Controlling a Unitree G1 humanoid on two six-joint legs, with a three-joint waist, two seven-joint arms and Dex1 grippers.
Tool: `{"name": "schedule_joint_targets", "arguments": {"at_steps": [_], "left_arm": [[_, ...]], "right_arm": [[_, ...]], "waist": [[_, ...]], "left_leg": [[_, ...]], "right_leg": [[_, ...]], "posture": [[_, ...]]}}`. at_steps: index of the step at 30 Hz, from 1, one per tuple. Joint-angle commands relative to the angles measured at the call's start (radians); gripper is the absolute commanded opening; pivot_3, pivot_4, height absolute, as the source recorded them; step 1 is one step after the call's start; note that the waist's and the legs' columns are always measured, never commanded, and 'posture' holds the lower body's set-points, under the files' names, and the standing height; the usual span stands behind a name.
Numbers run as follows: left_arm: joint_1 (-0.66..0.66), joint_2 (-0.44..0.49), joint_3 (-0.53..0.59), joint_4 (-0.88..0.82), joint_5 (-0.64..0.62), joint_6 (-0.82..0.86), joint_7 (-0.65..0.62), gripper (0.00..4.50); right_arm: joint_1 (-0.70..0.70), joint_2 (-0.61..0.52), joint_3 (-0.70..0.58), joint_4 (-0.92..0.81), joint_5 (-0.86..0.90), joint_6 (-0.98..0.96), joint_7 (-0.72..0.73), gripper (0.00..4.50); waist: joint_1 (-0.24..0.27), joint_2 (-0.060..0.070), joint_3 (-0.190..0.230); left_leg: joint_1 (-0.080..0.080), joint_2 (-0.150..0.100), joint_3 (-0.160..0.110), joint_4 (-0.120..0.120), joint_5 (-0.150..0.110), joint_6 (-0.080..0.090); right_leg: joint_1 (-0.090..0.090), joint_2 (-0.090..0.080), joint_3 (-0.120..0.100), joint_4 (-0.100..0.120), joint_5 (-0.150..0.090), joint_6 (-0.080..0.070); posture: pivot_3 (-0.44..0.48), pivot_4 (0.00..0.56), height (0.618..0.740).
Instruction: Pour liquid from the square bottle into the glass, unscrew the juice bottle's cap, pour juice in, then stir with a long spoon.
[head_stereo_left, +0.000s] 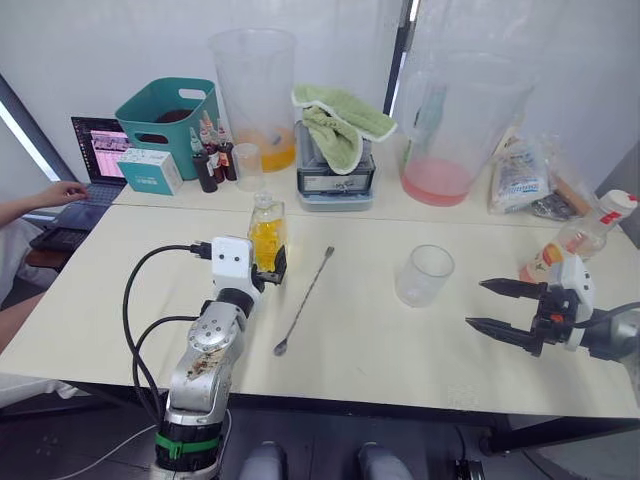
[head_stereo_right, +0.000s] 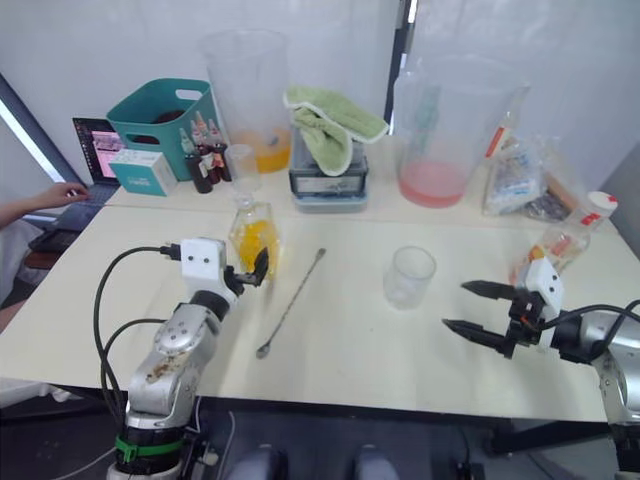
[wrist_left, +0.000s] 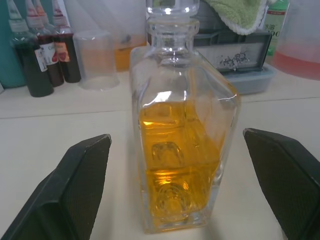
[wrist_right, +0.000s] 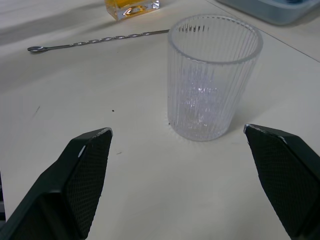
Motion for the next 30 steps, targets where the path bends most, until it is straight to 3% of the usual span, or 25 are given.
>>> {"name": "schedule_joint_targets", "arguments": {"at_steps": [1,12,18,24,29,30], "left_arm": [[-0.044,-0.011,0.012,0.034,-0.009,-0.011,-0.002,4.5],[-0.21,-0.012,0.022,0.251,0.04,-0.064,0.029,4.5],[-0.234,-0.018,0.019,0.274,0.026,-0.102,0.004,2.8],[-0.246,-0.009,0.012,0.286,0.033,-0.133,-0.014,2.8],[-0.265,0.047,0.036,0.286,0.007,-0.196,-0.087,2.8],[-0.262,0.077,0.053,0.28,-0.029,-0.232,-0.156,2.8]], "right_arm": [[0.011,0.003,-0.048,-0.047,0.011,-0.023,-0.022,4.47],[0.076,0.019,-0.085,-0.108,0.023,-0.005,-0.082,4.47],[0.1,0.026,-0.092,-0.137,0.029,0.002,-0.109,4.5],[0.115,0.033,-0.095,-0.154,0.03,0.007,-0.133,4.5],[0.12,0.041,-0.09,-0.165,0.03,0.009,-0.153,4.5],[0.122,0.045,-0.09,-0.171,0.03,0.011,-0.16,4.5]], "waist": [[-0.001,0.0,0.0],[0.001,0.0,0.0],[0.001,0.0,0.0],[0.006,0.0,0.0],[0.002,0.0,0.0],[0.001,-0.001,0.001]], "left_leg": [[0.0,0.0,0.0,0.0,0.0,0.0],[-0.001,-0.001,-0.001,0.0,0.0,0.0],[-0.001,-0.001,-0.001,0.001,0.0,0.0],[-0.004,-0.002,-0.004,0.003,0.0,0.0],[-0.005,-0.002,-0.006,0.003,0.0,0.0],[-0.005,-0.002,-0.006,0.003,0.0,0.0]], "right_leg": [[0.0,0.0,0.0,0.0,0.0,0.0],[0.0,0.0,0.0,0.0,0.0,0.0],[0.0,0.0,0.0,0.0,0.0,0.0],[0.0,0.0,-0.001,0.0,0.0,0.001],[0.0,0.0,-0.001,0.0,0.0,0.001],[-0.001,0.0,-0.001,0.0,0.0,0.001]], "posture": [[0.0,0.15,0.74],[0.0,0.15,0.74],[0.0,0.15,0.74],[0.0,0.15,0.74],[0.0,0.15,0.74],[0.0,0.15,0.74]]}}
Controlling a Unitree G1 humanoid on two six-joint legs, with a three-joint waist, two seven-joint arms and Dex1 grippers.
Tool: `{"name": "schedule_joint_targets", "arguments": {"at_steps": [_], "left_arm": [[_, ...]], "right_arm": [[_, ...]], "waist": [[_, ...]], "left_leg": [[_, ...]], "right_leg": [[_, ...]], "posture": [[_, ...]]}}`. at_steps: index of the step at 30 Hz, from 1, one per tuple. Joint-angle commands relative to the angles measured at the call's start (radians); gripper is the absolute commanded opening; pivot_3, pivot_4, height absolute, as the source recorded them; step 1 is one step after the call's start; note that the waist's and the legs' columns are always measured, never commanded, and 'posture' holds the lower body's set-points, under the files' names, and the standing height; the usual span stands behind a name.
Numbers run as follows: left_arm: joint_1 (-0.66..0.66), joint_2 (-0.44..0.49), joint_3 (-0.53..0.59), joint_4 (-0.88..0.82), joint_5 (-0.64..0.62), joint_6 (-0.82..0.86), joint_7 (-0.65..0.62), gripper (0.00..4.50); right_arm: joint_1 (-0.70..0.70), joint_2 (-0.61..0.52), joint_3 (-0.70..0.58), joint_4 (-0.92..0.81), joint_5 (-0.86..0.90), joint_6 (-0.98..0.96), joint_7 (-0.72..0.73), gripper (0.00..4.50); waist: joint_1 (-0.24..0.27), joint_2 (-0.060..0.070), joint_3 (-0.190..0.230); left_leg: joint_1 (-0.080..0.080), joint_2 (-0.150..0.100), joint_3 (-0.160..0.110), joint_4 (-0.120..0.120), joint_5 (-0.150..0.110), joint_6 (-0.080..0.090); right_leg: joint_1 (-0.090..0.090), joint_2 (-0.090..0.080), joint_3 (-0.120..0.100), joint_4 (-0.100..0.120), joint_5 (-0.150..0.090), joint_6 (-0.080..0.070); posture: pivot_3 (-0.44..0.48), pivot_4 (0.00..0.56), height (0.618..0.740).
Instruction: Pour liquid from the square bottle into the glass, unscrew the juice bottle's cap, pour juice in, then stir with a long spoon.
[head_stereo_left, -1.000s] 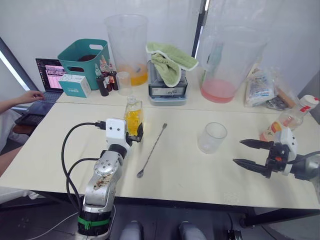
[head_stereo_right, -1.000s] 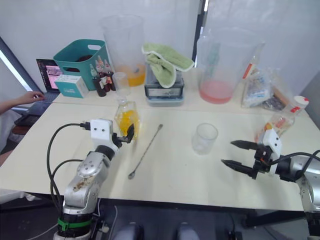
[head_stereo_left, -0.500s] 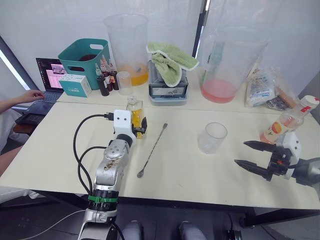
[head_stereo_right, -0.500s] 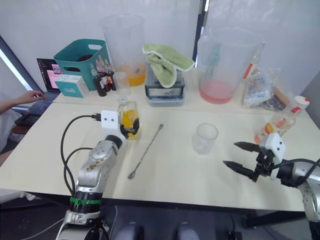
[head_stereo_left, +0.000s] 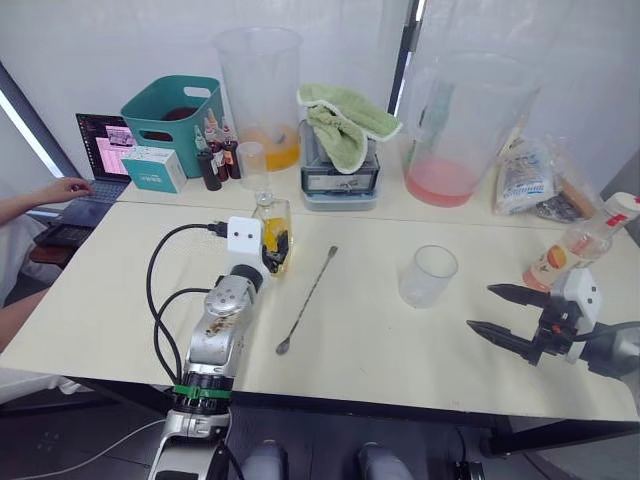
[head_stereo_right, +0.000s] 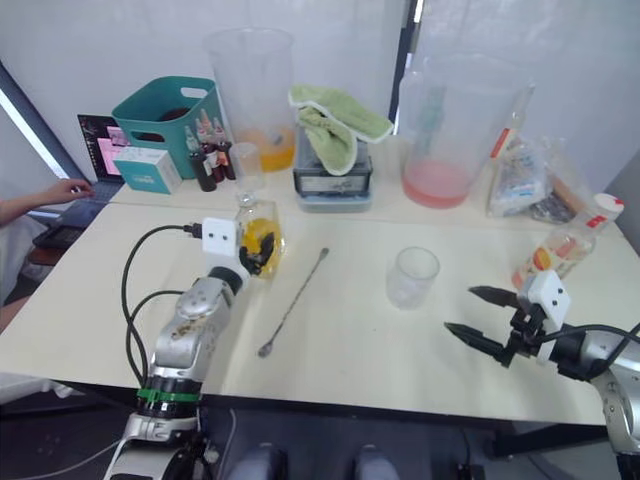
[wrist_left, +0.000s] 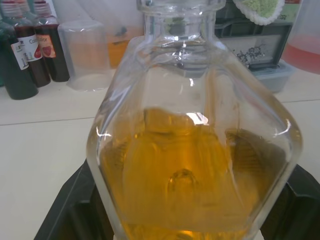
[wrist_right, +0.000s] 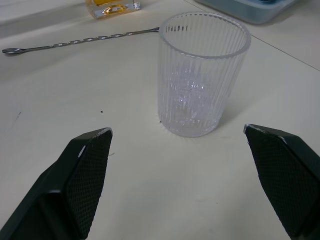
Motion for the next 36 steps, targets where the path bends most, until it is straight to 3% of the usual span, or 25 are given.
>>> {"name": "schedule_joint_targets", "arguments": {"at_steps": [1,3,9,15,19,24,29,36], "left_arm": [[-0.047,0.09,0.057,-0.059,-0.088,-0.15,-0.183,2.8],[-0.039,0.16,0.106,-0.072,-0.207,-0.192,-0.37,2.8],[-0.072,0.293,0.118,-0.049,-0.414,-0.139,-0.744,2.8],[-0.087,0.392,-0.014,-0.109,-0.543,0.047,-1.075,2.8],[-0.118,0.339,-0.124,-0.097,-0.493,0.022,-1.147,2.8],[-0.154,0.203,-0.244,0.041,-0.364,-0.132,-1.178,2.8],[-0.175,0.116,-0.286,0.183,-0.269,-0.273,-1.179,2.8],[-0.177,0.064,-0.32,0.345,-0.184,-0.386,-1.216,2.8]], "right_arm": [[0.004,0.008,-0.03,-0.047,0.016,0.006,-0.023,4.5],[0.011,0.015,-0.031,-0.057,0.018,0.009,-0.034,4.5],[0.01,0.016,-0.035,-0.051,0.014,0.016,-0.05,4.5],[0.019,0.011,-0.072,-0.021,0.012,0.014,-0.062,4.5],[0.044,0.007,-0.107,-0.019,0.016,0.016,-0.067,4.5],[0.105,0.008,-0.165,-0.041,0.025,0.025,-0.073,4.5],[0.151,0.023,-0.198,-0.083,0.034,0.036,-0.087,4.5],[0.182,0.039,-0.219,-0.122,0.041,0.055,-0.111,4.5]], "waist": [[-0.001,-0.001,0.0],[-0.005,-0.003,0.002],[-0.001,-0.003,0.003],[-0.001,-0.002,0.003],[-0.001,-0.002,0.003],[-0.003,-0.002,0.003],[-0.012,-0.002,0.003],[-0.008,-0.001,0.003]], "left_leg": [[0.0,0.0,0.0,0.0,0.0,0.0],[-0.002,0.0,-0.001,0.0,0.0,0.0],[-0.002,0.0,-0.002,-0.001,0.0,0.0],[-0.003,-0.002,-0.005,0.002,0.0,0.0],[-0.004,-0.002,-0.006,0.003,0.0,0.0],[-0.004,-0.002,-0.006,0.005,0.0,0.0],[-0.004,-0.001,-0.006,0.005,0.0,0.0],[-0.004,-0.001,-0.005,0.006,0.0,0.0]], "right_leg": [[0.0,0.0,0.0,0.0,0.0,0.0],[-0.003,0.0,0.0,0.001,0.0,0.0],[-0.004,0.0,-0.002,0.005,0.0,0.0],[-0.002,0.0,-0.002,0.005,0.0,0.0],[-0.002,0.0,-0.003,0.005,0.0,0.0],[-0.001,0.001,-0.002,0.005,0.0,0.0],[-0.001,0.002,-0.001,0.005,0.0,0.0],[-0.001,0.002,0.0,0.005,0.0,0.0]], "posture": [[0.0,0.15,0.74],[0.0,0.15,0.74],[0.0,0.15,0.74],[0.0,0.15,0.74],[0.0,0.15,0.74],[0.0,0.15,0.74],[0.0,0.15,0.74],[0.0,0.15,0.74]]}}
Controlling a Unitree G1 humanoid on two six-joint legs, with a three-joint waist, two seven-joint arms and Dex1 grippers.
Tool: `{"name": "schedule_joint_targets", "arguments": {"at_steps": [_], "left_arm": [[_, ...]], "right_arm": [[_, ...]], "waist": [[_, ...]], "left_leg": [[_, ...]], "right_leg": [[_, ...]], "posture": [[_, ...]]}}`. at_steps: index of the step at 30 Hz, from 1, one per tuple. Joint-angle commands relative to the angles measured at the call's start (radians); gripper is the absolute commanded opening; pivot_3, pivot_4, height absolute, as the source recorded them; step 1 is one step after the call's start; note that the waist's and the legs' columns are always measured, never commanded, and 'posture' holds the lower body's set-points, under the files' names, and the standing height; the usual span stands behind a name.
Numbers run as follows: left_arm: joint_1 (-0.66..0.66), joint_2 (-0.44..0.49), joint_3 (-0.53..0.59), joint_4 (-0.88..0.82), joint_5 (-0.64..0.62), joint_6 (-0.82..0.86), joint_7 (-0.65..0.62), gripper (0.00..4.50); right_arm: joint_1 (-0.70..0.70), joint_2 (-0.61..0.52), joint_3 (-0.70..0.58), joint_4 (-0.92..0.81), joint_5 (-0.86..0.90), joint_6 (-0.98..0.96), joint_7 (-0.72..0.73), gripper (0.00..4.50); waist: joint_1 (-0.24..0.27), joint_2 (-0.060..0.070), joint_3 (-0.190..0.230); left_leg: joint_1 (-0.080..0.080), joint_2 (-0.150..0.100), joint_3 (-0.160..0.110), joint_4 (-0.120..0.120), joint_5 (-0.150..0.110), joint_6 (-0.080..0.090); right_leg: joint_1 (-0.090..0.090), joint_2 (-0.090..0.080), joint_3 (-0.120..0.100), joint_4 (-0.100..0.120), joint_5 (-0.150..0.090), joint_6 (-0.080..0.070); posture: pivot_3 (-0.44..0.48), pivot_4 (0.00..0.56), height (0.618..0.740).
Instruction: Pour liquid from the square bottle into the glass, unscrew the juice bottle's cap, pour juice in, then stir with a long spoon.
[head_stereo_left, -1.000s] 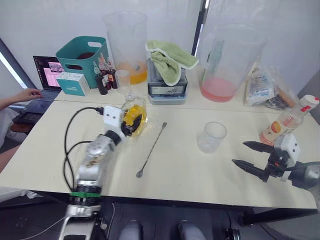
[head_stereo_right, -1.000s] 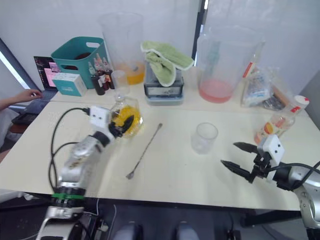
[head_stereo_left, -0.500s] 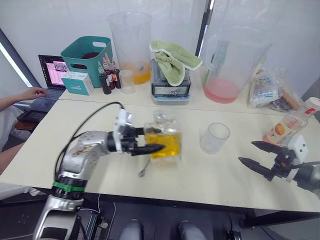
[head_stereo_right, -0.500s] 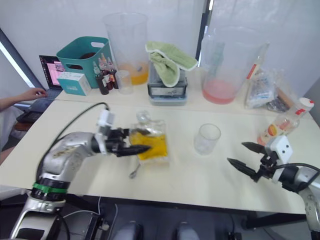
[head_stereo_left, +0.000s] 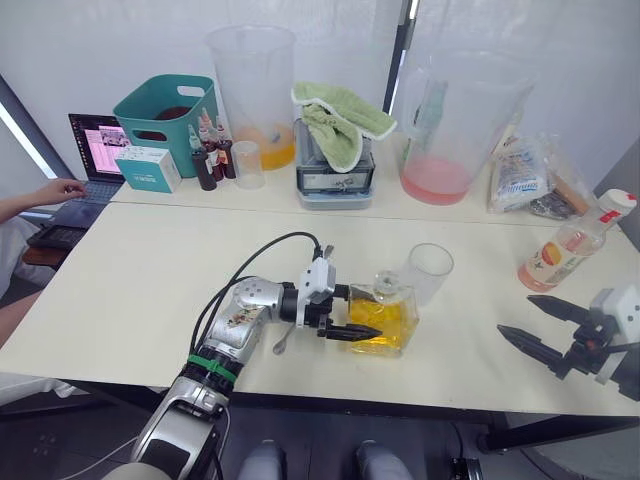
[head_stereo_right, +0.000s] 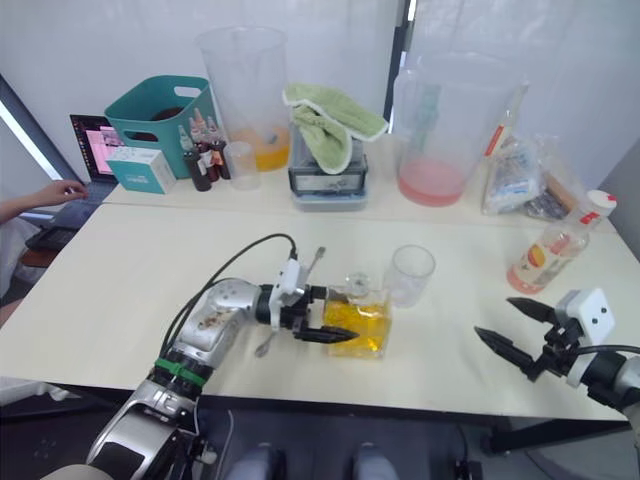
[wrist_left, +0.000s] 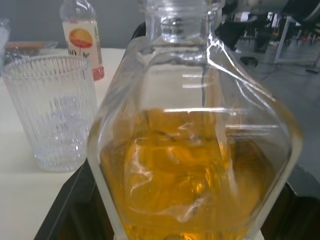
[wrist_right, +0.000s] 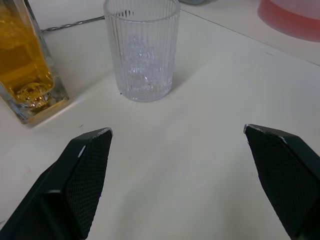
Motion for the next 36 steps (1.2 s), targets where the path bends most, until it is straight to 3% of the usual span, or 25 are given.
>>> {"name": "schedule_joint_targets", "arguments": {"at_steps": [1,4,6,8,14,27,32,36], "left_arm": [[-0.026,-0.02,-0.001,0.029,0.016,-0.061,-0.013,2.8],[-0.037,-0.026,0.006,0.033,0.017,-0.042,-0.007,2.8],[-0.045,-0.02,0.013,0.021,0.01,-0.018,-0.008,3.83],[-0.048,-0.013,0.023,-0.016,-0.016,0.035,-0.011,4.46],[-0.057,0.02,0.04,-0.159,-0.103,0.226,-0.029,4.46],[-0.039,-0.012,-0.002,-0.144,-0.042,0.195,0.006,4.46],[-0.039,-0.029,0.004,-0.13,-0.044,0.177,0.011,2.97],[-0.031,-0.028,-0.01,-0.108,-0.015,0.129,0.012,2.85]], "right_arm": [[0.005,-0.002,-0.042,-0.039,0.02,0.007,-0.015,4.5],[0.003,-0.005,-0.04,-0.042,0.021,0.013,-0.023,4.5],[0.002,-0.006,-0.039,-0.045,0.022,0.016,-0.027,4.5],[0.001,-0.006,-0.034,-0.047,0.022,0.016,-0.032,4.5],[-0.004,-0.001,-0.019,-0.051,0.017,0.018,-0.042,4.5],[-0.008,-0.018,-0.03,-0.084,0.03,0.046,-0.048,4.5],[-0.015,-0.026,-0.029,-0.133,0.045,0.077,-0.056,4.5],[-0.042,-0.045,-0.017,-0.197,0.076,0.131,-0.059,4.5]], "waist": [[0.004,0.001,0.0],[0.008,0.001,0.0],[0.007,0.001,0.0],[0.006,0.001,0.0],[0.003,0.001,-0.001],[0.005,0.001,-0.001],[0.005,0.001,-0.001],[0.005,0.001,-0.001]], "left_leg": [[0.0,0.0,0.0,0.0,0.0,0.0],[0.0,-0.001,0.0,0.001,0.0,0.0],[0.0,-0.001,0.0,0.001,0.0,0.0],[0.0,-0.001,0.0,0.001,0.0,0.0],[0.0,-0.001,-0.001,0.001,0.0,0.0],[0.0,-0.001,-0.001,0.001,0.0,0.0],[0.0,-0.001,-0.001,0.001,0.0,0.0],[0.0,-0.001,-0.001,0.001,0.0,0.0]], "right_leg": [[0.0,0.0,0.0,0.0,0.0,0.0],[0.001,0.0,0.001,0.0,0.0,0.001],[0.001,-0.001,0.001,0.0,-0.001,0.001],[0.001,0.0,0.001,0.0,-0.001,0.001],[0.001,0.0,0.001,0.001,-0.001,0.002],[0.001,0.0,0.001,0.0,-0.001,0.002],[0.001,0.0,0.001,0.0,-0.001,0.002],[0.001,0.0,0.001,0.0,-0.001,0.002]], "posture": [[0.0,0.15,0.74],[0.0,0.15,0.74],[0.0,0.15,0.74],[0.0,0.15,0.74],[0.0,0.15,0.74],[0.0,0.15,0.74],[0.0,0.15,0.74],[0.0,0.15,0.74]]}}
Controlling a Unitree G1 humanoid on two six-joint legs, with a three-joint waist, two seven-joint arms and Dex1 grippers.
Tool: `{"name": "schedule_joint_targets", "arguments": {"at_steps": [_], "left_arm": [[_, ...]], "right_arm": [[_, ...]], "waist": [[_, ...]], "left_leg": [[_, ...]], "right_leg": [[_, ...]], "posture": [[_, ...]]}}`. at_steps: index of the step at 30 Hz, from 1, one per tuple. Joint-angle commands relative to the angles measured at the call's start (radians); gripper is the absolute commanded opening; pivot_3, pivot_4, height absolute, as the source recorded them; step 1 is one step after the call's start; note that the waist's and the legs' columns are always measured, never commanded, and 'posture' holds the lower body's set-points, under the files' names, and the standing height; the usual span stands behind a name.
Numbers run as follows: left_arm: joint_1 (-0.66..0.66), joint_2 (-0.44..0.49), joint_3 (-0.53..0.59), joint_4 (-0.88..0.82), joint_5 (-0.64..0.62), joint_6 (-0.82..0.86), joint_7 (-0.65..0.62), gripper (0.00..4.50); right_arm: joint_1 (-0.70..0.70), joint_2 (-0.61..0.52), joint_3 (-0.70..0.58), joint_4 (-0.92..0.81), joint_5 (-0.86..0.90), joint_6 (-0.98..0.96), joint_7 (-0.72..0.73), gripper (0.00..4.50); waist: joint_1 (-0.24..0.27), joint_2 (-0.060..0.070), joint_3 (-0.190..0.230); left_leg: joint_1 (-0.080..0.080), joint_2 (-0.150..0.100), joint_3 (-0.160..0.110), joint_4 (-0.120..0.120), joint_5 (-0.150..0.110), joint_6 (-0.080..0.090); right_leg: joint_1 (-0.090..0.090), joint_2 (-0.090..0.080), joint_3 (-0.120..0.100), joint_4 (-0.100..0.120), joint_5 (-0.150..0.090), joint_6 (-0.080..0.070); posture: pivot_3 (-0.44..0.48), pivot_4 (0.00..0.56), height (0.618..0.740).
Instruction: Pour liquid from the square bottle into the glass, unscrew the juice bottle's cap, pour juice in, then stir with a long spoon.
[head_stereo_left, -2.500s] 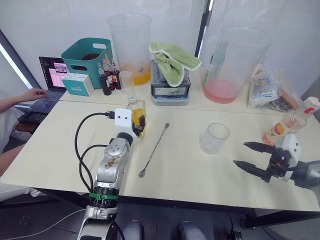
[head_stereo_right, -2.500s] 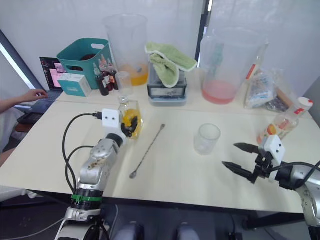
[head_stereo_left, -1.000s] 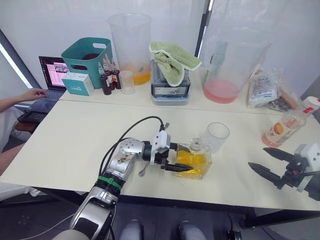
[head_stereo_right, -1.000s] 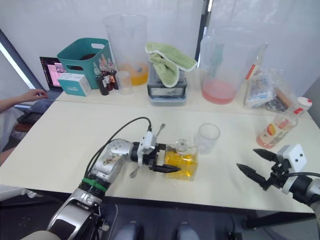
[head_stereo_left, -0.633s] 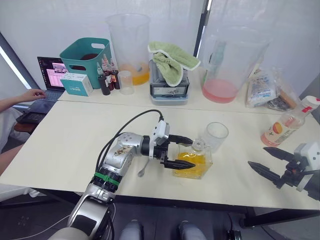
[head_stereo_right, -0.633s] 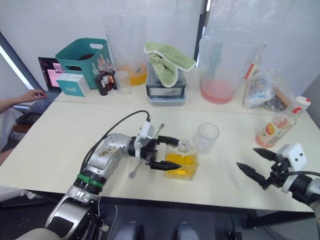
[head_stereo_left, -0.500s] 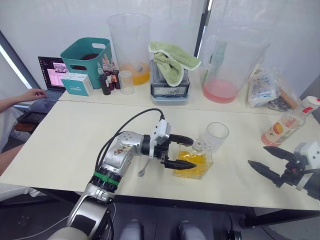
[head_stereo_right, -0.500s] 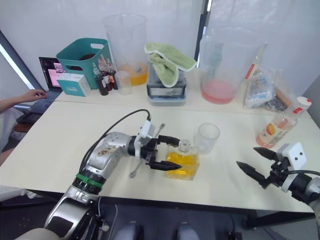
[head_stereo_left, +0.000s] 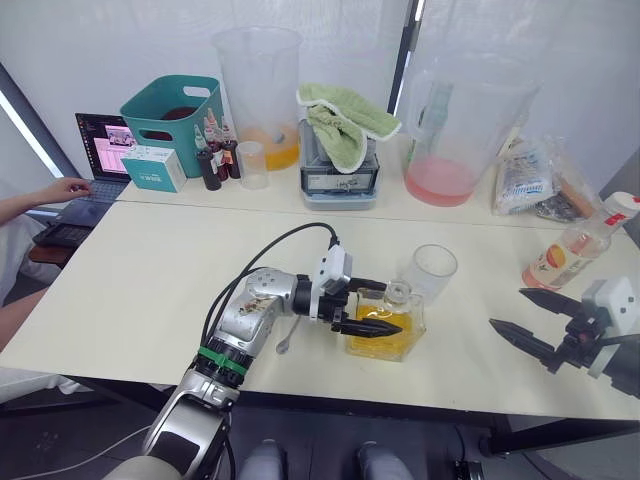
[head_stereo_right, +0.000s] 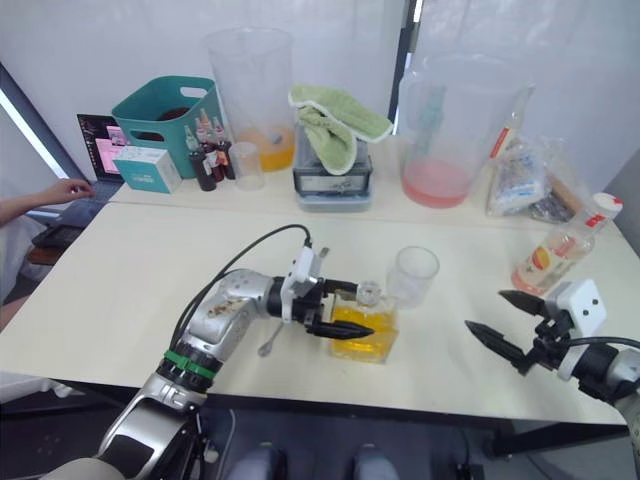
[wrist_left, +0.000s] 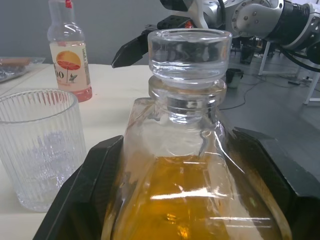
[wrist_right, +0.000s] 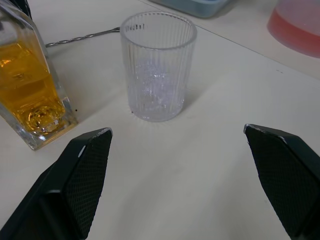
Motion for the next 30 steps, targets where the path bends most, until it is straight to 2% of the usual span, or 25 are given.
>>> {"name": "schedule_joint_targets", "arguments": {"at_steps": [1,5,9,14,20,24,30], "left_arm": [[0.004,-0.005,-0.012,0.01,0.024,-0.052,-0.003,2.85],[0.004,-0.004,-0.017,0.03,0.038,-0.078,-0.006,2.85],[0.004,-0.005,-0.022,0.035,0.04,-0.085,-0.007,2.85],[-0.006,-0.004,-0.022,0.042,0.038,-0.084,-0.012,2.84],[-0.018,-0.003,-0.018,0.056,0.033,-0.08,-0.019,2.84],[-0.023,0.0,-0.017,0.062,0.032,-0.08,-0.022,2.84],[-0.02,0.003,-0.022,0.057,0.035,-0.075,-0.026,2.84]], "right_arm": [[-0.037,-0.04,-0.011,-0.095,0.063,0.065,-0.01,4.5],[-0.094,-0.064,0.043,-0.207,0.155,0.179,-0.031,4.5],[-0.216,-0.05,0.166,-0.291,0.238,0.276,-0.086,4.5],[-0.33,0.001,0.275,-0.288,0.252,0.293,-0.112,4.5],[-0.35,0.036,0.34,-0.267,0.219,0.262,-0.091,4.5],[-0.348,0.047,0.342,-0.264,0.209,0.245,-0.089,3.33],[-0.347,0.071,0.34,-0.275,0.213,0.229,-0.092,1.27]], "waist": [[0.001,0.001,0.0],[0.001,0.001,0.0],[0.002,0.001,-0.001],[0.004,0.001,-0.001],[0.003,0.001,-0.001],[0.003,0.001,-0.001],[0.001,0.001,-0.001]], "left_leg": [[0.0,0.0,0.0,0.0,0.0,0.0],[0.0,0.0,0.0,0.0,0.0,0.0],[0.0,0.0,0.0,0.0,0.0,0.0],[0.0,0.0,-0.001,0.0,0.0,0.0],[0.0,0.0,-0.002,0.0,0.0,0.0],[0.0,0.0,-0.002,0.0,0.0,0.0],[0.0,0.0,-0.002,0.0,0.0,0.0]], "right_leg": [[0.0,0.0,0.0,0.0,0.0,0.0],[0.001,0.0,0.0,0.0,0.0,0.0],[0.001,0.0,0.0,-0.001,0.0,0.0],[0.001,0.0,-0.001,-0.001,0.0,0.0],[0.001,0.0,-0.001,0.0,0.0,0.0],[0.001,0.0,-0.001,0.0,0.0,0.0],[0.001,0.0,-0.001,0.0,0.0,0.0]], "posture": [[0.0,0.15,0.74],[0.0,0.15,0.74],[0.0,0.15,0.74],[0.0,0.15,0.74],[0.0,0.15,0.74],[0.0,0.15,0.74],[0.0,0.15,0.74]]}}
